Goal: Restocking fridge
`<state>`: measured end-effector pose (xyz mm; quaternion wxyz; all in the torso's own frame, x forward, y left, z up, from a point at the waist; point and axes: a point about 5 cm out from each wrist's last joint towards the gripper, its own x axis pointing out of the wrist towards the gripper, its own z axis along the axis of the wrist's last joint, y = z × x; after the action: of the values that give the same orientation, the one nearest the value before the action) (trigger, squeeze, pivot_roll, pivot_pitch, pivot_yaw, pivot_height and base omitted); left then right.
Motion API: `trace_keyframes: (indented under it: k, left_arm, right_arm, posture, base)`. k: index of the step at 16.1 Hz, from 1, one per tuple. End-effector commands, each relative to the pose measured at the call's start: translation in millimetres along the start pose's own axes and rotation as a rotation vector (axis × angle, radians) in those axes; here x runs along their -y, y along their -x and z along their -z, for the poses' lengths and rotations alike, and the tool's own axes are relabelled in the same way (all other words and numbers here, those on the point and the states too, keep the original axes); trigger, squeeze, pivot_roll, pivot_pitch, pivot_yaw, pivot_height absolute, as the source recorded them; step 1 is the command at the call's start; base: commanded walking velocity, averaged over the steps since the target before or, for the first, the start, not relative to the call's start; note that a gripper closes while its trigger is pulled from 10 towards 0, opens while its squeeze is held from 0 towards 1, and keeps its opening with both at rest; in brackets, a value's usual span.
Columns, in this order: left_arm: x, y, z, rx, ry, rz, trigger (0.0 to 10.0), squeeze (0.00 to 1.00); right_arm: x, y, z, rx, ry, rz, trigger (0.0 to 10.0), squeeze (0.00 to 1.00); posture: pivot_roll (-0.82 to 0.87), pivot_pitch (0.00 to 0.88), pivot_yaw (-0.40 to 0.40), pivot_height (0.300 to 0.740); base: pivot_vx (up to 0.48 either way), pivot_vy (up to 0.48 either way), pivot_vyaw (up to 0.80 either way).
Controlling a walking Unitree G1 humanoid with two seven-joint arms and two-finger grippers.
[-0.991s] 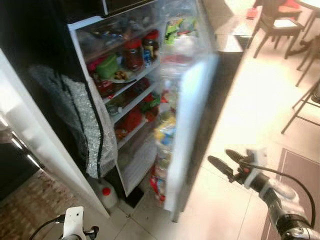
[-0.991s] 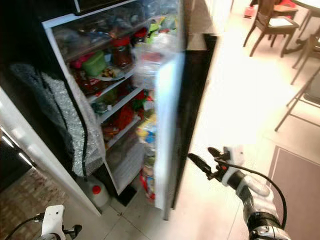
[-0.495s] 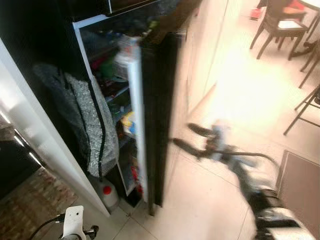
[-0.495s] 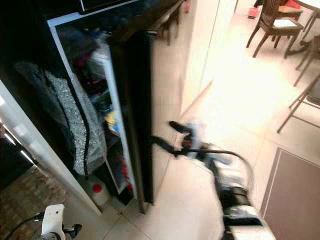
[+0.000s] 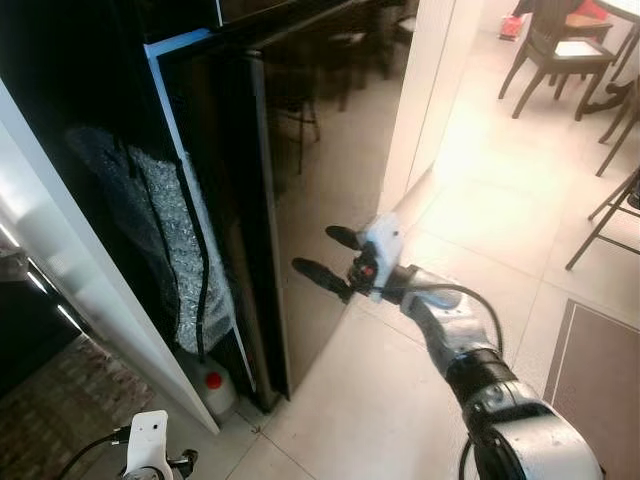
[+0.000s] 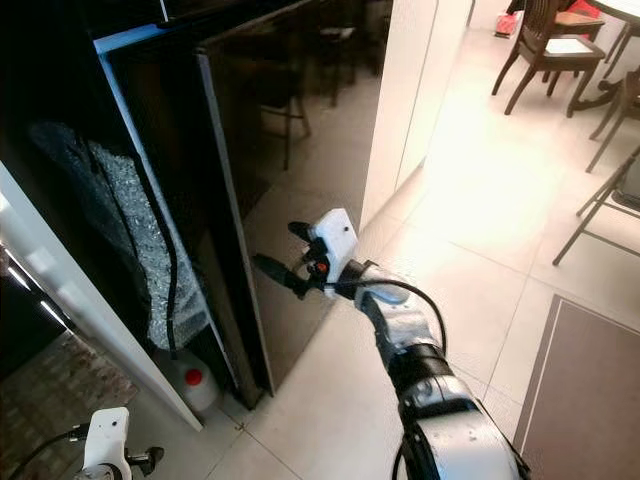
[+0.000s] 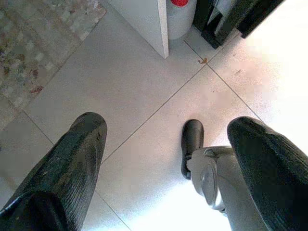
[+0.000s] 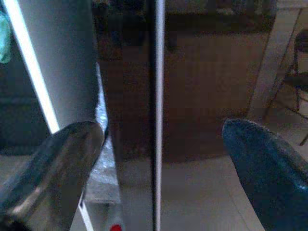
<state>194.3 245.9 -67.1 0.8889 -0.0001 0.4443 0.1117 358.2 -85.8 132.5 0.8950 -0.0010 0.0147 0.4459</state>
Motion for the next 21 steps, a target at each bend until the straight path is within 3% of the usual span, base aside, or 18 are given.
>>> trace_keyframes:
  k: [1, 4, 20, 21]
  left_arm:
    - [-0.2, 0.3, 2.3, -0.008, 0.007, -0.003, 10.0, 0.00]
    - [0.5, 0.3, 2.7, -0.007, 0.014, -0.002, 10.0, 0.00]
    - [0.5, 0.3, 2.7, -0.007, 0.014, -0.002, 10.0, 0.00]
    - [0.5, 0.4, 2.8, -0.003, 0.022, 0.001, 10.0, 0.00]
  right_arm:
    - [2.8, -7.6, -10.5, 0.021, 0.018, 0.038, 10.0, 0.00]
    - [-1.8, -19.6, -14.7, 0.036, 0.010, 0.066, 10.0, 0.00]
    - [-1.8, -19.6, -14.7, 0.036, 0.010, 0.066, 10.0, 0.00]
    - [24.8, 5.5, 0.8, 0.008, -0.053, 0.311, 10.0, 0.00]
  posture:
    - [-0.03, 0.000, -0.003, 0.740]
    - [-0.02, 0.000, -0.010, 0.740]
    - [-0.02, 0.000, -0.010, 0.740]
    - [-0.02, 0.000, -0.008, 0.740]
  base:
    - [0.000, 0.000, 0.00]
    - [0.000, 0.000, 0.00]
    - [0.000, 0.000, 0.00]
    - [0.000, 0.000, 0.00]
